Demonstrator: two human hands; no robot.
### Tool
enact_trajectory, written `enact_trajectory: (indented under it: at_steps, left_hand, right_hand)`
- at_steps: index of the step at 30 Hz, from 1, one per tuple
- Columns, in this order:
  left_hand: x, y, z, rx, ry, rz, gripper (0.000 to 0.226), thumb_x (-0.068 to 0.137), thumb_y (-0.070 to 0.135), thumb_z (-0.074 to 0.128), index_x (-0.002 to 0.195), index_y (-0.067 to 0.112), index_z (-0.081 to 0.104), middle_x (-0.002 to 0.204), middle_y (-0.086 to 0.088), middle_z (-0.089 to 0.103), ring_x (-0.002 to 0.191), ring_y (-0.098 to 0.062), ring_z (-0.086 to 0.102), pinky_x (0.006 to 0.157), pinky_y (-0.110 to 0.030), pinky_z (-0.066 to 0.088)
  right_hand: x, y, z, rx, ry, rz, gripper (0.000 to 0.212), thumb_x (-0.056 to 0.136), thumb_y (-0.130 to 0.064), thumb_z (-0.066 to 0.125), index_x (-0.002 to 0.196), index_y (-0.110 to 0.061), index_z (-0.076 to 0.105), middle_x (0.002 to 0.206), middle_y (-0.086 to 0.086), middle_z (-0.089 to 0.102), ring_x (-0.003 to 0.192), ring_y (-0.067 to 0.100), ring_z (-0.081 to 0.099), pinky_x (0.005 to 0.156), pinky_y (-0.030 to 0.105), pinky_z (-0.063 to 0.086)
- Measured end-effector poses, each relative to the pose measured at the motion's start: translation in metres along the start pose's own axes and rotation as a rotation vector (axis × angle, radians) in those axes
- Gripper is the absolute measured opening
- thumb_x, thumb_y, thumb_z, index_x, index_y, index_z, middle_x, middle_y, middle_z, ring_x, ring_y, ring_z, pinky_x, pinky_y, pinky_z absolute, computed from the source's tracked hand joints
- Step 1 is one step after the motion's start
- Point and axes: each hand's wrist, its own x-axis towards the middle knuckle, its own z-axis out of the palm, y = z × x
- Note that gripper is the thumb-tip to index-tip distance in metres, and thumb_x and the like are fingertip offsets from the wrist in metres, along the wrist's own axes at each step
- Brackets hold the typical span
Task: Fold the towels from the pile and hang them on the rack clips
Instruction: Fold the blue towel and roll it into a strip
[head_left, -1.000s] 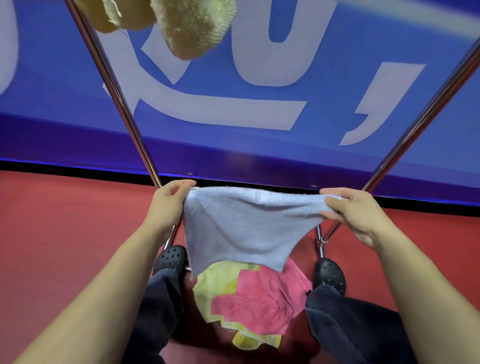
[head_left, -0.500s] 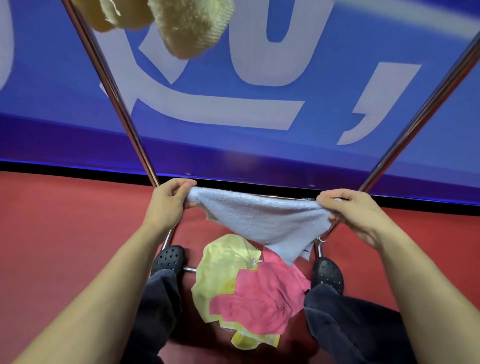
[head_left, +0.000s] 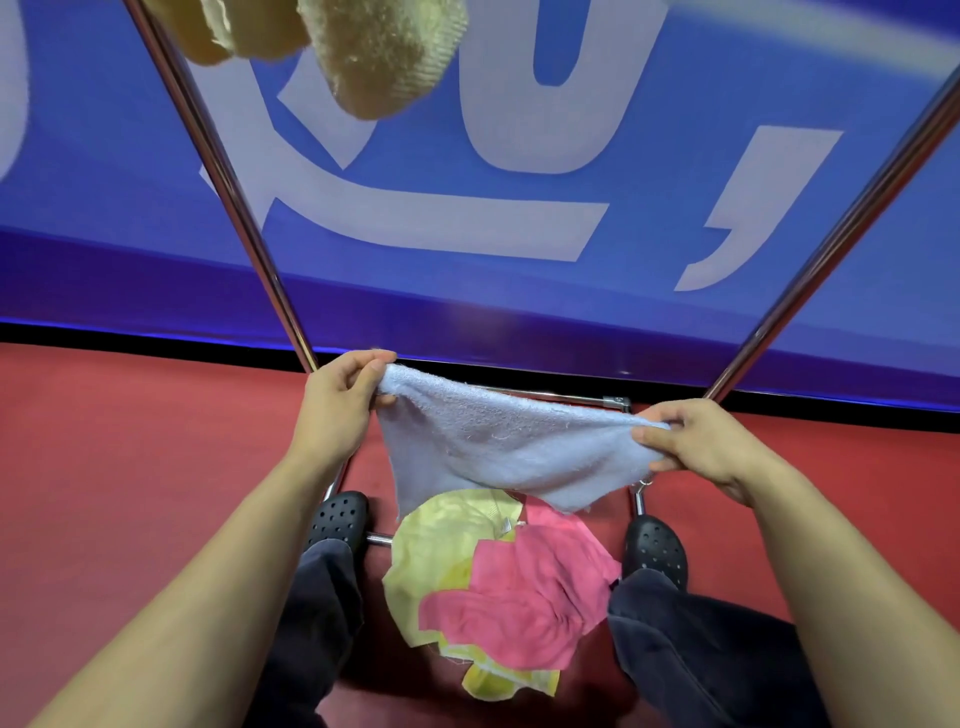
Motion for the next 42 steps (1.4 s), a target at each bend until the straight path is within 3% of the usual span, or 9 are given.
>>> enact_trajectory:
  at_steps: [3, 6, 9, 14, 18, 23, 31, 39, 42]
  left_hand:
    - [0.001, -0.003, 0.0, 0.012, -0.007, 0.008, 0.02, 0.105, 0.013, 0.055, 0.113, 0.011, 0.073, 0.11, -0.006, 0.073, 0.089, -0.01, 0.07, 0.079, -0.019, 0.06]
    - [0.002, -0.004, -0.002, 0.009, 0.006, -0.011, 0.02, 0.104, 0.014, 0.056, 0.113, 0.011, 0.074, 0.108, -0.006, 0.075, 0.087, -0.01, 0.073, 0.083, -0.023, 0.06]
    - [0.002, -0.004, -0.003, 0.009, 0.015, -0.035, 0.02, 0.103, 0.012, 0.058, 0.113, 0.008, 0.074, 0.103, -0.008, 0.076, 0.085, -0.013, 0.073, 0.082, -0.022, 0.061]
    - [0.001, -0.001, -0.008, 0.169, -0.03, -0.005, 0.025, 0.091, 0.011, 0.074, 0.116, 0.01, 0.074, 0.102, -0.003, 0.077, 0.092, -0.013, 0.072, 0.093, -0.034, 0.057]
    - [-0.004, 0.004, -0.008, 0.439, -0.041, 0.086, 0.03, 0.086, 0.019, 0.08, 0.115, 0.016, 0.076, 0.086, 0.012, 0.07, 0.073, -0.003, 0.061, 0.079, -0.026, 0.047]
    - [-0.006, 0.006, -0.008, 0.624, -0.002, 0.143, 0.03, 0.087, 0.029, 0.079, 0.115, 0.019, 0.077, 0.102, 0.004, 0.074, 0.089, -0.012, 0.062, 0.082, -0.025, 0.042]
    - [-0.004, 0.004, -0.008, 0.759, -0.103, 0.226, 0.022, 0.096, 0.028, 0.068, 0.114, 0.019, 0.076, 0.103, 0.001, 0.066, 0.097, -0.022, 0.064, 0.085, -0.033, 0.045]
    - [-0.003, 0.004, -0.009, 0.83, -0.127, 0.239, 0.016, 0.097, 0.031, 0.066, 0.105, 0.02, 0.074, 0.098, 0.0, 0.061, 0.092, -0.026, 0.063, 0.081, -0.038, 0.047]
    - [-0.002, 0.0, -0.01, 0.759, -0.143, 0.203, 0.012, 0.099, 0.029, 0.063, 0.1, 0.018, 0.068, 0.103, 0.0, 0.052, 0.092, -0.022, 0.059, 0.086, -0.037, 0.047]
  right_hand:
    - [0.003, 0.002, -0.001, 0.047, 0.068, -0.009, 0.007, 0.092, -0.011, 0.072, 0.098, -0.01, 0.075, 0.102, 0.02, 0.073, 0.076, 0.028, 0.066, 0.081, 0.053, 0.059]
    - [0.002, 0.0, 0.0, 0.112, 0.124, -0.037, 0.009, 0.092, -0.011, 0.073, 0.101, -0.009, 0.074, 0.102, 0.013, 0.07, 0.079, 0.018, 0.064, 0.066, 0.028, 0.062]
    - [0.001, -0.001, -0.002, 0.138, 0.183, -0.075, 0.002, 0.092, -0.008, 0.073, 0.091, -0.008, 0.075, 0.101, 0.006, 0.073, 0.078, 0.011, 0.064, 0.063, 0.018, 0.059]
    - [-0.002, -0.002, -0.008, 0.086, 0.172, -0.096, 0.008, 0.081, -0.012, 0.084, 0.088, -0.012, 0.079, 0.092, 0.008, 0.079, 0.076, 0.014, 0.069, 0.079, 0.03, 0.057]
    - [-0.005, -0.005, -0.01, -0.086, 0.13, -0.064, 0.02, 0.074, -0.01, 0.089, 0.09, -0.015, 0.078, 0.089, 0.003, 0.079, 0.083, 0.018, 0.071, 0.085, 0.035, 0.056]
    - [-0.006, -0.005, -0.014, -0.193, 0.173, -0.122, 0.01, 0.082, -0.016, 0.084, 0.092, -0.014, 0.08, 0.089, -0.003, 0.078, 0.087, 0.014, 0.071, 0.084, 0.03, 0.054]
    - [-0.009, -0.007, -0.019, -0.23, 0.295, -0.139, 0.007, 0.078, -0.022, 0.087, 0.078, -0.021, 0.08, 0.078, -0.005, 0.076, 0.078, 0.011, 0.07, 0.072, 0.03, 0.051]
    - [-0.012, -0.007, -0.021, -0.276, 0.304, -0.135, 0.005, 0.081, -0.027, 0.084, 0.08, -0.027, 0.079, 0.08, -0.006, 0.076, 0.084, 0.016, 0.071, 0.079, 0.036, 0.056]
    - [-0.014, -0.009, -0.021, -0.296, 0.334, -0.183, 0.009, 0.08, -0.026, 0.085, 0.079, -0.02, 0.079, 0.084, -0.01, 0.07, 0.087, 0.017, 0.066, 0.082, 0.036, 0.051]
